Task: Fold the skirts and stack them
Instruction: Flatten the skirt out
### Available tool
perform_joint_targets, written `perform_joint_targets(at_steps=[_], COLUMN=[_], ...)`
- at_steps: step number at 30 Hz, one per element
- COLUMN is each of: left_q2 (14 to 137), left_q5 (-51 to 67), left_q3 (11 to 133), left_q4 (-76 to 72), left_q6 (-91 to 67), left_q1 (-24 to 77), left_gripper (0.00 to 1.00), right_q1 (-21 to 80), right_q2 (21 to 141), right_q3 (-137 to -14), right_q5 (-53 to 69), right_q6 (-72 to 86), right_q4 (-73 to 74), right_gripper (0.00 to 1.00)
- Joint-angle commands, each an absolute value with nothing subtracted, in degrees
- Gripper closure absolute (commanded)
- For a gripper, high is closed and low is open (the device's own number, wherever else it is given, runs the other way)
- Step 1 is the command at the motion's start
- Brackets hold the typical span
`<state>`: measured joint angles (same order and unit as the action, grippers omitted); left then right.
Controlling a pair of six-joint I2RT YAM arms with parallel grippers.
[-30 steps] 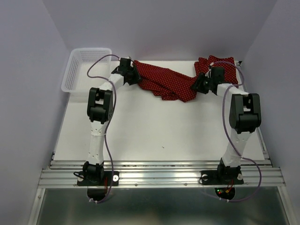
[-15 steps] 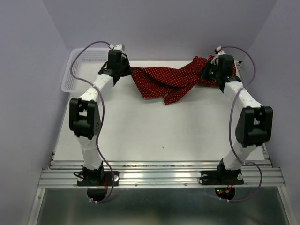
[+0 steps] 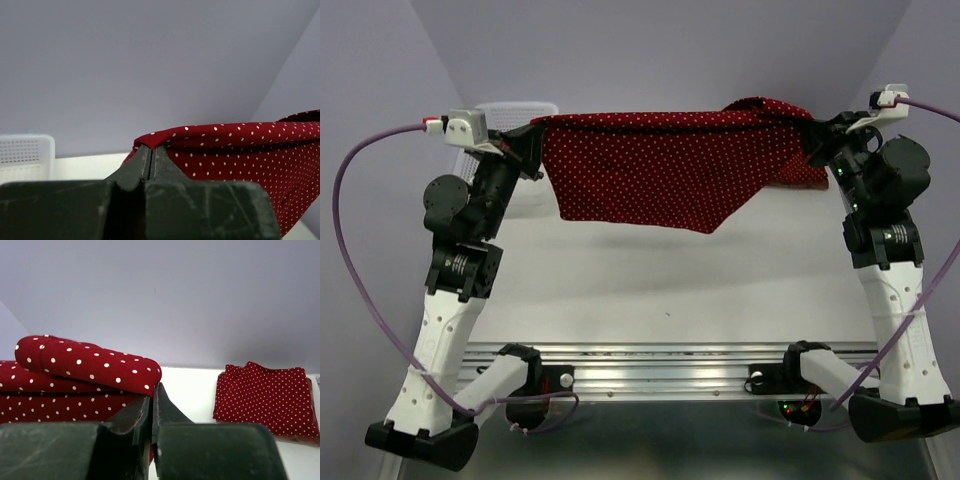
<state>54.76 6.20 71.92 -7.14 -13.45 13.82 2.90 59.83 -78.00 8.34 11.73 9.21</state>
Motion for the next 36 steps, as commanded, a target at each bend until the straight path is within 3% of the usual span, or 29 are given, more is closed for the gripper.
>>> perform_joint_targets(at_steps=[1, 5, 10, 11, 12, 13, 14, 16, 17, 18, 21, 29, 36], left_q2=[50.81, 53.34, 70.72, 73.71, 80.35, 83.99, 87.5, 98.4, 101.13, 103.86, 102.41, 94.84, 87.02], left_q5=[5.8, 5.18, 5.54, 5.8, 5.8, 6.15, 6.67, 6.16, 5.8, 4.15, 4.3, 0.62, -1.85], left_q3=[67.24, 65.57, 68.63, 69.25, 70.04, 71.09, 75.02, 84.92, 87.51, 89.02, 88.25, 76.59, 61.01], left_q4=[-10.01, -9.85, -3.79, -3.08, -1.68, -0.8, -0.01, 8.75, 11.57, 14.04, 11.71, 11.87, 8.79], left_q6=[-13.88, -17.66, -21.35, -21.62, -21.71, -21.88, -21.19, -21.36, -20.84, -21.09, -21.09, -23.72, -27.77], left_q1=[13.45, 13.45, 13.36, 13.36, 13.36, 13.36, 13.36, 13.45, 13.62, 13.88, 15.37, 16.44, 16.35], left_gripper=[1.0, 1.0, 1.0, 0.96, 0.8, 0.35, 0.02, 0.01, 0.01, 0.01, 0.01, 0.01, 0.01], right_q1=[2.46, 2.46, 2.46, 2.46, 2.46, 2.46, 2.46, 2.46, 2.46, 2.46, 2.46, 2.46, 5.0], right_q2=[57.66, 58.61, 73.18, 76.43, 79.68, 86.68, 90.4, 99.61, 101.84, 103.43, 104.51, 91.15, 83.59], right_q3=[-78.05, -77.08, -75.68, -75.67, -75.85, -76.55, -77.86, -85.31, -87.86, -91.89, -94.22, -75.25, -61.53], right_q5=[4.22, 2.81, 3.95, 4.39, 6.05, 7.02, 7.81, 7.48, 6.86, 3.9, 0.27, -0.53, 10.61], right_q6=[9.32, 9.49, 11.95, 12.56, 13.0, 13.27, 13.18, 13.36, 13.53, 14.23, 15.29, 21.35, 24.34], right_q4=[13.8, 13.88, 14.76, 14.94, 15.03, 15.29, 16.69, 21.41, 22.84, 24.24, 27.77, 22.5, 20.83], right_gripper=[0.96, 0.96, 0.94, 0.93, 0.91, 0.89, 0.77, 0.56, 0.2, 0.0, 0.0, 0.0, 0.0])
